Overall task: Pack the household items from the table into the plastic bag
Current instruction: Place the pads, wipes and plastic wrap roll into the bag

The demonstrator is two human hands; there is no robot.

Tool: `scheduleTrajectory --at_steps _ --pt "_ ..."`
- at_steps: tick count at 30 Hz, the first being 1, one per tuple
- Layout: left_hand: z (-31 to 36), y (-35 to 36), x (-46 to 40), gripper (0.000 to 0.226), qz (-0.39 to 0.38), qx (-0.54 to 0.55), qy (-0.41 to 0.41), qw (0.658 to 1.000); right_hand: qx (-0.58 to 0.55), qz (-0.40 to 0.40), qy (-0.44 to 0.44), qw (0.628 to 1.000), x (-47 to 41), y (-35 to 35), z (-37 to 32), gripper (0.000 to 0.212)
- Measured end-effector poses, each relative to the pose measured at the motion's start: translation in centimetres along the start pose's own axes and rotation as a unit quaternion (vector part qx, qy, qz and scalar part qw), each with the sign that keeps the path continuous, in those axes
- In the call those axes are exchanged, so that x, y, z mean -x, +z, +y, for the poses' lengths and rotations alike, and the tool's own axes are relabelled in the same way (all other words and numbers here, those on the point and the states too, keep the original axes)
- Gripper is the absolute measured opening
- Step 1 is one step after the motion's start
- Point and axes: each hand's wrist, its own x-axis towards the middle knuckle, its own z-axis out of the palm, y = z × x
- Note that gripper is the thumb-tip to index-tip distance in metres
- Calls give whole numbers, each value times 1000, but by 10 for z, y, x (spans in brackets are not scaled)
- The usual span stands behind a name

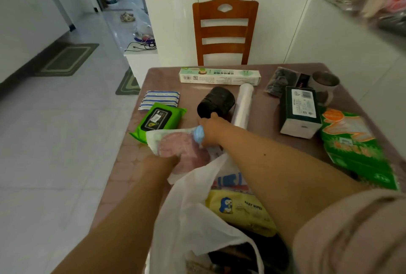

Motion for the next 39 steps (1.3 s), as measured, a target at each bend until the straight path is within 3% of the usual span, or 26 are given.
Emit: scheduleTrajectory --at_steps 2,6,8,11,15,18,20,23,27,30,33,34,36,38,39 --pt "1 1 0 29 -16 41 17 999 -42 18 -5 999 9 1 3 70" --pt "19 -12 4 38 -15 116 100 988 -267 95 -12 959 42 -21 14 48" --pt "39 -23 19 39 -21 185 134 973 -416 111 -2 903 67 -37 14 46" --pt "68 -33 43 42 -47 301 139 942 -569 115 9 814 111 -50 4 60" --pt "77 -22 88 34 -118 375 130 910 -716 44 24 697 165 -41 -10 61" --pt "70 -9 121 6 -162 373 88 909 -812 17 50 581 199 -33 -7 45" --pt "61 -1 130 15 -183 370 56 909 -854 37 39 517 215 -29 -1 28" --pt "47 8 137 31 -182 340 54 921 -857 57 14 511 238 -22 8 15" --pt "31 15 152 33 -205 284 56 935 -831 90 0 550 252 -14 15 8" --pt "23 16 164 40 -223 247 56 941 -797 135 17 588 251 -7 18 35" --pt "14 14 178 37 -227 204 73 949 -795 165 30 583 254 0 22 62" --pt "11 12 184 34 -210 159 88 961 -797 172 32 578 257 2 25 70" --pt "4 9 201 42 -189 -44 146 970 -797 189 39 572 260 7 33 83" --pt "-5 10 214 54 -182 -249 201 930 -806 201 38 556 266 12 39 82" --pt "-12 10 221 53 -191 -279 189 922 -811 205 34 547 270 13 41 75"
